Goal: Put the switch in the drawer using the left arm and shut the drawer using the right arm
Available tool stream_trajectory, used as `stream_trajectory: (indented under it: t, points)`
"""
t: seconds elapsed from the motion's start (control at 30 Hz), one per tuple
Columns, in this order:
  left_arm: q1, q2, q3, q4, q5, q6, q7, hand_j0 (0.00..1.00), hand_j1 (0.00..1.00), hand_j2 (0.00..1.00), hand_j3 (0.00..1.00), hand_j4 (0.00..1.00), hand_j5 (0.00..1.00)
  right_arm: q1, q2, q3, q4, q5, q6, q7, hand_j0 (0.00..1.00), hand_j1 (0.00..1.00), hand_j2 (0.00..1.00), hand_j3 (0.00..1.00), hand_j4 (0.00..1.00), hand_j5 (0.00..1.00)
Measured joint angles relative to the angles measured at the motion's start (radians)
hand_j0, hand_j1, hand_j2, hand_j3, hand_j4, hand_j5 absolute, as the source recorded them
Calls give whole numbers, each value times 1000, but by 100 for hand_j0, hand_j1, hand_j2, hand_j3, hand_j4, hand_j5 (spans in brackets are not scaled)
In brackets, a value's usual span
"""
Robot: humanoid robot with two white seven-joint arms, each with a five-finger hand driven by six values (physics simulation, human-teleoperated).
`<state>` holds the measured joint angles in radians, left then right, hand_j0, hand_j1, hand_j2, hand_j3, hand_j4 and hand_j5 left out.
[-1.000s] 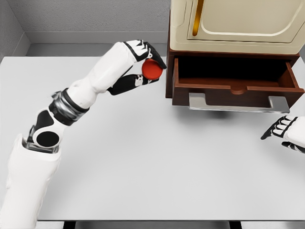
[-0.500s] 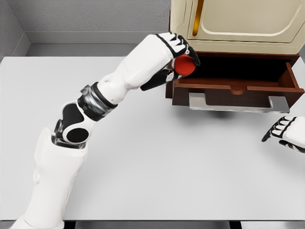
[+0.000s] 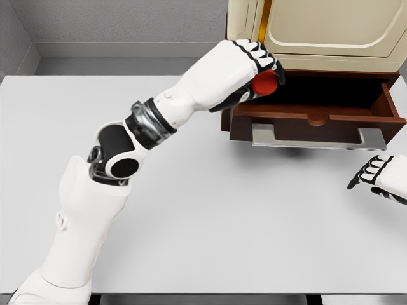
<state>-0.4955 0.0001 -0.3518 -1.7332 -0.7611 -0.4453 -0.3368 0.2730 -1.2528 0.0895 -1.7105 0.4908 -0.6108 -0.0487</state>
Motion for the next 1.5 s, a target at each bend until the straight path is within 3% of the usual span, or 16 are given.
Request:
stream_trajectory:
  t: [0.33,0.63,0.67,0.7,0.73,0.77,1.4,1.5]
  points:
    - [-80,0,-42,72,-28,3,0,43,43,43,43,43,43,0,-1,0,0,0,0,1,63,63,63,63,63,63]
    - [-110,0,-66,125,-44,3,0,44,44,44,44,44,44,0,-2,0,0,0,0,1,63,63,63,63,63,63]
    - [-112,0,-67,126,-44,3,0,48,48,48,48,48,48,0,-2,0,0,0,0,1,63,63,63,63,63,63]
    - [-117,0,-69,128,-46,3,-1,66,66,66,66,66,66,0,-2,0,0,0,0,1,63,63,63,63,63,63]
    - [-120,0,-70,129,-48,3,-1,75,75,75,75,75,75,0,-2,0,0,0,0,1,63,63,63,63,63,63]
    - [-120,0,-71,129,-49,3,-1,77,77,77,77,77,77,0,-2,0,0,0,0,1,63,63,63,63,63,63]
    - [-120,0,-80,122,-63,-4,-1,81,81,81,81,81,81,-3,0,0,6,2,0,1,63,63,63,63,63,63]
    - [-100,0,-80,77,-57,-8,0,100,100,100,100,100,100,-3,0,0,4,0,0,0,63,63,63,63,63,63]
